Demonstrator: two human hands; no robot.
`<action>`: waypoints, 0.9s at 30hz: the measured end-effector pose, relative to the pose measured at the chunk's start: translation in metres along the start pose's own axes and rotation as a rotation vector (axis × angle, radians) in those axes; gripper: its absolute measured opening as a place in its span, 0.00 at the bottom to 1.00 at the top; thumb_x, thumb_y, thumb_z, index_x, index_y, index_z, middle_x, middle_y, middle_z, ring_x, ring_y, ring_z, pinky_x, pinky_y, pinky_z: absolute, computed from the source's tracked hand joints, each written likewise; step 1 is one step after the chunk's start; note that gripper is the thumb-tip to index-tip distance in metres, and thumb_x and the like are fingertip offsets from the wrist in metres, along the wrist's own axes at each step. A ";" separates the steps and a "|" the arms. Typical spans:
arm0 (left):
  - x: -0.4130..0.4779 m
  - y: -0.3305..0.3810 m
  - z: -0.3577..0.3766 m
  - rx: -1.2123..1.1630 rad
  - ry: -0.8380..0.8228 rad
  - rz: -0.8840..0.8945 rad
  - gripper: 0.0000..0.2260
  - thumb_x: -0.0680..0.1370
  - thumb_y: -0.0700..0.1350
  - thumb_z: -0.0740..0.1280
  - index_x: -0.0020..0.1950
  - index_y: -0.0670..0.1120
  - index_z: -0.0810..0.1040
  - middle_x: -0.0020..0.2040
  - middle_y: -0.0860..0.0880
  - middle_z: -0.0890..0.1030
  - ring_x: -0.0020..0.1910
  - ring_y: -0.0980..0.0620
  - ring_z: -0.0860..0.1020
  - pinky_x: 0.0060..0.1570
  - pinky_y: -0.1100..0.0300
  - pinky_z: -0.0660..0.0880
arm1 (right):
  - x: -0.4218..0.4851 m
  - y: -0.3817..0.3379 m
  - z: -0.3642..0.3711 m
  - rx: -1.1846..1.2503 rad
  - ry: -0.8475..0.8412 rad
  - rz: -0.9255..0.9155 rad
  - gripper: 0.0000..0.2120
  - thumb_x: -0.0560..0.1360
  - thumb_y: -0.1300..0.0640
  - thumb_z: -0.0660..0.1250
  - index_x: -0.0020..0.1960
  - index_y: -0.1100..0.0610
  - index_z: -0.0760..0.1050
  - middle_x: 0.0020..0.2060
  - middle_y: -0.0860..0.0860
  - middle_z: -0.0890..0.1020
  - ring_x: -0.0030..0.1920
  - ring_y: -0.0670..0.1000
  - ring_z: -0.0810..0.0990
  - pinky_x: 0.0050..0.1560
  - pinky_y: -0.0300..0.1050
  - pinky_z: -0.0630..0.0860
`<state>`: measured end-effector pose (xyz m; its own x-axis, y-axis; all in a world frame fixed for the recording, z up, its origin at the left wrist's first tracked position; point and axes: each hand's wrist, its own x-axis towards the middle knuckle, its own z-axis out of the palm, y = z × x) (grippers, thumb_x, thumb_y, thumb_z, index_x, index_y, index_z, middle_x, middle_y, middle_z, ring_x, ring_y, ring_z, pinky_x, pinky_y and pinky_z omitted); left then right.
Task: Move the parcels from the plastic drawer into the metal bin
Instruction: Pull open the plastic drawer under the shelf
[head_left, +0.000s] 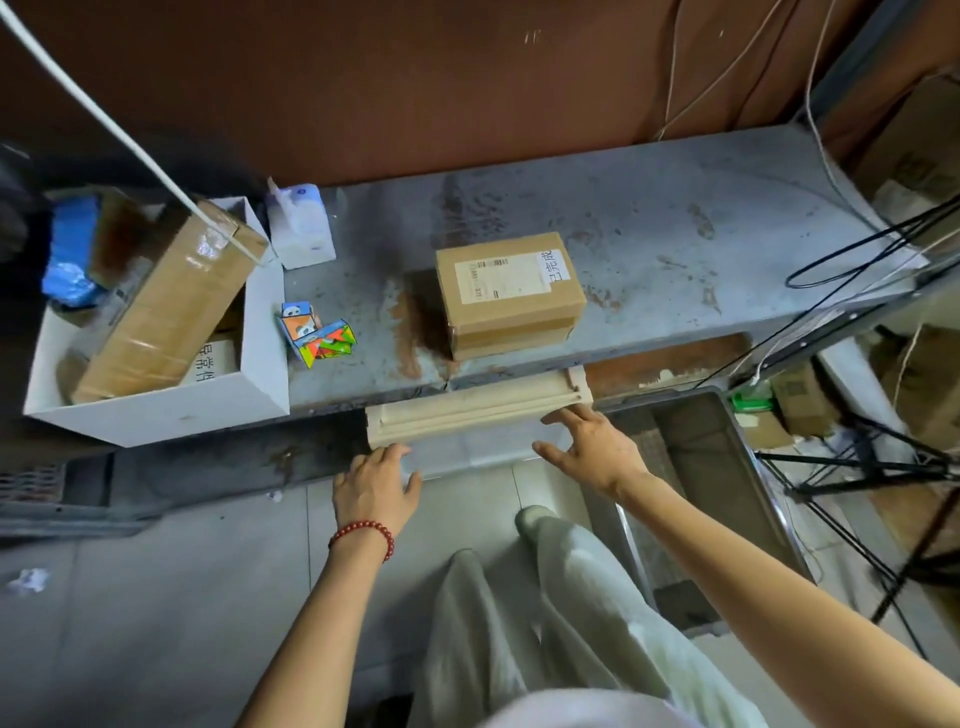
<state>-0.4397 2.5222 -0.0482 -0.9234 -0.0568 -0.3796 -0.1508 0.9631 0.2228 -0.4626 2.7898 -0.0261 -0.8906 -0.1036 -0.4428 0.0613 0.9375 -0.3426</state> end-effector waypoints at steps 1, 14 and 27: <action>-0.004 0.000 0.001 -0.014 0.010 -0.003 0.18 0.79 0.54 0.60 0.68 0.53 0.69 0.65 0.52 0.75 0.63 0.48 0.71 0.57 0.53 0.69 | -0.001 0.000 0.001 0.000 -0.006 0.000 0.25 0.77 0.36 0.59 0.69 0.47 0.68 0.69 0.48 0.69 0.59 0.51 0.77 0.57 0.53 0.76; -0.010 0.026 0.067 -0.005 -0.056 -0.123 0.19 0.81 0.55 0.56 0.71 0.55 0.65 0.67 0.56 0.73 0.65 0.53 0.70 0.61 0.57 0.68 | 0.044 0.044 0.031 -0.079 -0.139 -0.118 0.24 0.78 0.38 0.57 0.70 0.46 0.65 0.66 0.46 0.73 0.64 0.48 0.73 0.60 0.47 0.74; 0.106 0.006 0.282 0.123 -0.159 -0.167 0.21 0.81 0.55 0.55 0.73 0.55 0.62 0.67 0.55 0.72 0.65 0.52 0.70 0.61 0.55 0.66 | 0.176 0.162 0.234 -0.169 -0.304 -0.145 0.26 0.78 0.36 0.55 0.73 0.43 0.62 0.70 0.45 0.71 0.70 0.49 0.68 0.67 0.48 0.69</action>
<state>-0.4393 2.5964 -0.3408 -0.8207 -0.1851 -0.5406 -0.2436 0.9691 0.0379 -0.5037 2.8460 -0.3531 -0.7085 -0.3094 -0.6343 -0.1537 0.9448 -0.2892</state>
